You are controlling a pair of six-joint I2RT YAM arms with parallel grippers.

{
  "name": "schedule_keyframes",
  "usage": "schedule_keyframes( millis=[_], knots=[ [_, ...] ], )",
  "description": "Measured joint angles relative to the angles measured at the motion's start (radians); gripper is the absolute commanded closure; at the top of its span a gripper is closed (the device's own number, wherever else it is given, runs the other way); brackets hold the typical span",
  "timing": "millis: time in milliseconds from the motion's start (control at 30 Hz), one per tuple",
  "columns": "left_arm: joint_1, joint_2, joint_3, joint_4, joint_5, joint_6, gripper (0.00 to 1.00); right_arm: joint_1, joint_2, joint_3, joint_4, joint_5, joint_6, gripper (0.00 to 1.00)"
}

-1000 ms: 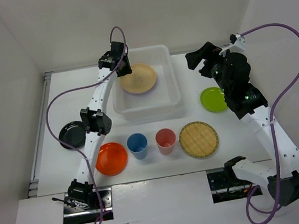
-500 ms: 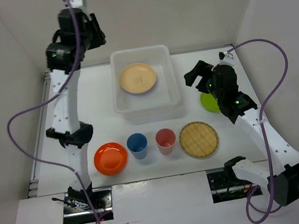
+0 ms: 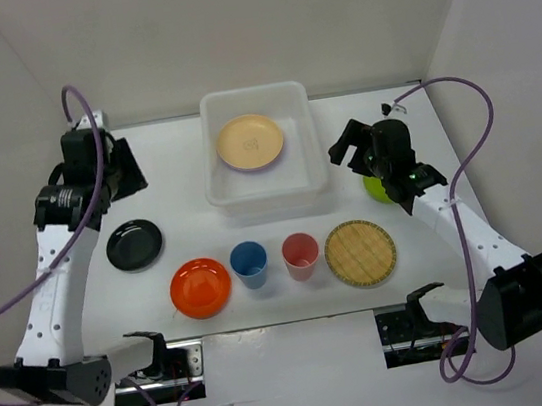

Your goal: Place the mixed dishes into the plastic bin

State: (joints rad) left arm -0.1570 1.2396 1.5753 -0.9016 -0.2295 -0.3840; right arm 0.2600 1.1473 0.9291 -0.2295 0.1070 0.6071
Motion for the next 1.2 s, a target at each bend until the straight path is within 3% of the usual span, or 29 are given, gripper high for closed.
schedule_keyframes(
  millis=[100,300,500,667,1200],
  knots=[
    [0.092,-0.091,-0.203,0.085,0.047,-0.040,0.43,-0.006,0.047,0.000,0.001,-0.005,-0.002,0.02],
    [0.315,-0.164,-0.601,0.308,0.309,-0.196,0.47,-0.010,0.076,-0.003,0.004,-0.021,-0.002,0.02],
    [0.480,-0.307,-0.857,0.446,0.441,-0.391,0.50,-0.010,0.076,-0.005,0.007,-0.031,-0.002,0.02],
    [0.559,-0.460,-0.934,0.521,0.467,-0.511,0.42,-0.010,0.076,-0.006,0.011,-0.042,-0.002,0.02],
    [0.579,-0.381,-1.122,0.636,0.496,-0.695,0.40,-0.010,0.087,-0.006,0.047,-0.077,-0.002,0.02]
  ],
)
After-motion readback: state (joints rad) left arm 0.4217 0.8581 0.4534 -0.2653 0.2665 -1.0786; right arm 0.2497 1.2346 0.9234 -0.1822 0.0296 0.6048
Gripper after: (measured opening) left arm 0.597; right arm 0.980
